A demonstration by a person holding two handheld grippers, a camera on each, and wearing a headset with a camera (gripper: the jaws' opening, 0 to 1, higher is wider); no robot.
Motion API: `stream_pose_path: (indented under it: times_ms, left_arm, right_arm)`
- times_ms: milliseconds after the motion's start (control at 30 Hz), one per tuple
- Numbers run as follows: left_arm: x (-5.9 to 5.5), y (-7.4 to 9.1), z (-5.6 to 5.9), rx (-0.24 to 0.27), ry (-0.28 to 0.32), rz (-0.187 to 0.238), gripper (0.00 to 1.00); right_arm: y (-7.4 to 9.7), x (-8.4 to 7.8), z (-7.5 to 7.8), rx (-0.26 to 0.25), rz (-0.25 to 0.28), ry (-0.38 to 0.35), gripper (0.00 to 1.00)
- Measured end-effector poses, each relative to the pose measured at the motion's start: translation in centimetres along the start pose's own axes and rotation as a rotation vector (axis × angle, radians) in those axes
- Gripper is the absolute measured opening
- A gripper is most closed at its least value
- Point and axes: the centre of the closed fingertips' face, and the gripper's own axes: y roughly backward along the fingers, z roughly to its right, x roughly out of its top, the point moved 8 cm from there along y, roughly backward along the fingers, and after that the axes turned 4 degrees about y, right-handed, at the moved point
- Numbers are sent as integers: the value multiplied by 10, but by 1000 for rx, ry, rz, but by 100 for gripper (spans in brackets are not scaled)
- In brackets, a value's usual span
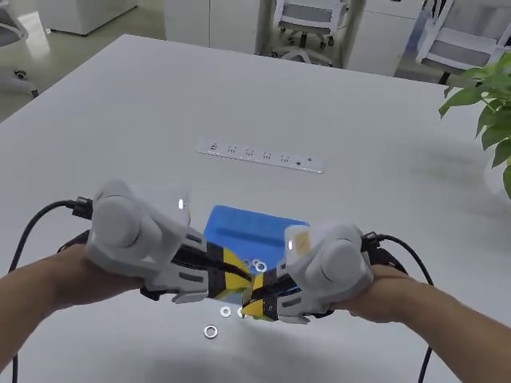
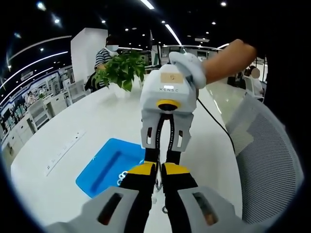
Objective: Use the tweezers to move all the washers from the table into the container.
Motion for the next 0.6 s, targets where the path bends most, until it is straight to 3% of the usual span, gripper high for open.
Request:
stream_pose_path:
  times_ms: [233, 600]
  left_arm:
    - [4, 4, -3, 22, 13, 22, 24]
    - [-6, 17, -6, 74, 60, 35, 50]
  right_arm:
    - [8, 6, 1, -3, 4, 3, 9]
    - [24, 18, 9, -12, 19, 6, 9]
